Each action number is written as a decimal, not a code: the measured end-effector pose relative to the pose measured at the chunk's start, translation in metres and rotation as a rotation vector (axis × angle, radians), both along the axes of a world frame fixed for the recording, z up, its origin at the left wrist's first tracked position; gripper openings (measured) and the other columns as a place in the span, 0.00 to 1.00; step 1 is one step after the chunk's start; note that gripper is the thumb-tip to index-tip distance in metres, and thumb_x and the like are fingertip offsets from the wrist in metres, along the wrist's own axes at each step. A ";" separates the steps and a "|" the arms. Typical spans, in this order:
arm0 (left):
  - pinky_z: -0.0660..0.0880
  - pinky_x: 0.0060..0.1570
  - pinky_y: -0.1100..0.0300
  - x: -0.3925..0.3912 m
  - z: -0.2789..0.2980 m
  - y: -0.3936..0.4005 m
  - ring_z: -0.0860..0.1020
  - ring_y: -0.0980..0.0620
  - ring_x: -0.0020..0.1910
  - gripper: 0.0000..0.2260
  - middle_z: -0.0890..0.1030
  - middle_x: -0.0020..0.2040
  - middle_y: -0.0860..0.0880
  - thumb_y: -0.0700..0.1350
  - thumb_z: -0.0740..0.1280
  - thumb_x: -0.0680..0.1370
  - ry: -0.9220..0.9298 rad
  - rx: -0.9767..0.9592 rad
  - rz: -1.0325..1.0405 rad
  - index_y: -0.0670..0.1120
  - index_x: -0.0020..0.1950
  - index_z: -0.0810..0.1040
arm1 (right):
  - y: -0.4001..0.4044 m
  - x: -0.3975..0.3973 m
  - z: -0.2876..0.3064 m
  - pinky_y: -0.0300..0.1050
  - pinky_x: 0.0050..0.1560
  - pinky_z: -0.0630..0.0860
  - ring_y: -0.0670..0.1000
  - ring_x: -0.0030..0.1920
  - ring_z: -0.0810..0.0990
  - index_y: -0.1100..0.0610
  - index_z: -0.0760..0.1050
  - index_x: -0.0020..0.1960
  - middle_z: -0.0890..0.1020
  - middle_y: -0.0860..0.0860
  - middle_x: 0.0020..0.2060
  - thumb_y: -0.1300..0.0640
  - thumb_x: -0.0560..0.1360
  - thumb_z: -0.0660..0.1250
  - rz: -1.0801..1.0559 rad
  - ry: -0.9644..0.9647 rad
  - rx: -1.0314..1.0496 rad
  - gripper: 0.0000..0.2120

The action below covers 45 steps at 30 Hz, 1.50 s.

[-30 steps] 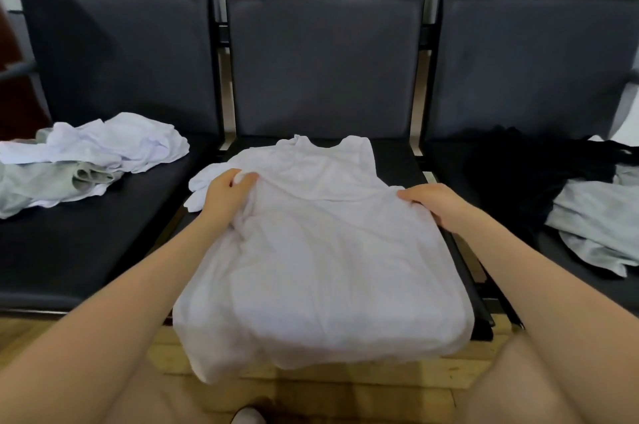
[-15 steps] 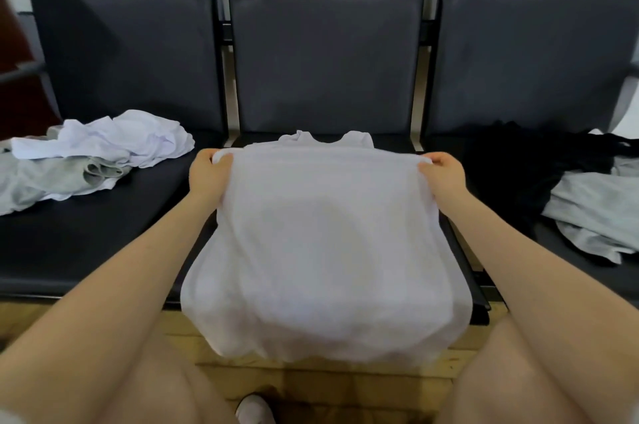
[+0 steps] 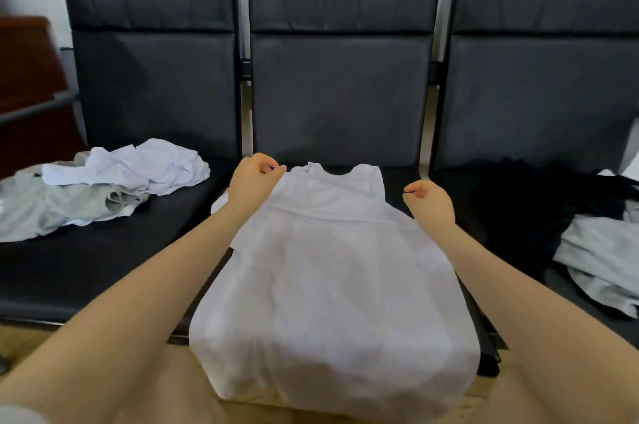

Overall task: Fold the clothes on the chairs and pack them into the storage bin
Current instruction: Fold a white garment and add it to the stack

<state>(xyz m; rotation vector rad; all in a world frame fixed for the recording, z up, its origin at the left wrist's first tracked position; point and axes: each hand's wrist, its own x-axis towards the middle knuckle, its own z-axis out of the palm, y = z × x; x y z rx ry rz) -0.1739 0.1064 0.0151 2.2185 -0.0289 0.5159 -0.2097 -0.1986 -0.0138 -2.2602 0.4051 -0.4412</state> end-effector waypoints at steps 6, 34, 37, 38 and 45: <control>0.75 0.47 0.54 0.054 0.014 -0.039 0.76 0.46 0.47 0.11 0.75 0.46 0.46 0.51 0.66 0.78 0.398 -0.134 -0.107 0.44 0.44 0.74 | 0.012 0.052 0.016 0.53 0.54 0.78 0.54 0.41 0.78 0.65 0.80 0.47 0.80 0.56 0.39 0.58 0.75 0.67 0.082 0.140 0.275 0.10; 0.68 0.47 0.53 0.236 -0.077 -0.093 0.65 0.42 0.60 0.08 0.68 0.59 0.42 0.46 0.62 0.77 0.360 0.349 0.120 0.46 0.53 0.76 | 0.028 0.233 -0.048 0.47 0.42 0.69 0.56 0.58 0.73 0.61 0.71 0.59 0.74 0.55 0.57 0.46 0.75 0.64 -0.139 0.233 -0.194 0.21; 0.70 0.49 0.52 0.240 -0.083 -0.088 0.70 0.42 0.57 0.08 0.72 0.58 0.43 0.44 0.62 0.76 0.331 0.311 0.156 0.45 0.52 0.77 | 0.032 0.235 -0.052 0.46 0.43 0.69 0.55 0.62 0.71 0.60 0.69 0.62 0.72 0.55 0.60 0.48 0.75 0.66 -0.133 0.259 -0.294 0.21; 0.72 0.47 0.53 0.241 -0.082 -0.086 0.74 0.42 0.52 0.08 0.76 0.53 0.44 0.43 0.61 0.75 0.344 0.240 0.141 0.45 0.50 0.78 | 0.031 0.235 -0.051 0.47 0.45 0.69 0.56 0.62 0.70 0.60 0.71 0.61 0.72 0.55 0.61 0.51 0.76 0.64 -0.112 0.275 -0.312 0.18; 0.69 0.35 0.61 0.208 -0.020 -0.092 0.72 0.52 0.36 0.03 0.75 0.41 0.51 0.42 0.64 0.74 0.225 -0.287 -0.009 0.46 0.47 0.74 | 0.027 0.203 -0.018 0.42 0.33 0.63 0.49 0.34 0.66 0.58 0.65 0.35 0.69 0.50 0.33 0.57 0.76 0.61 0.049 -0.001 0.303 0.12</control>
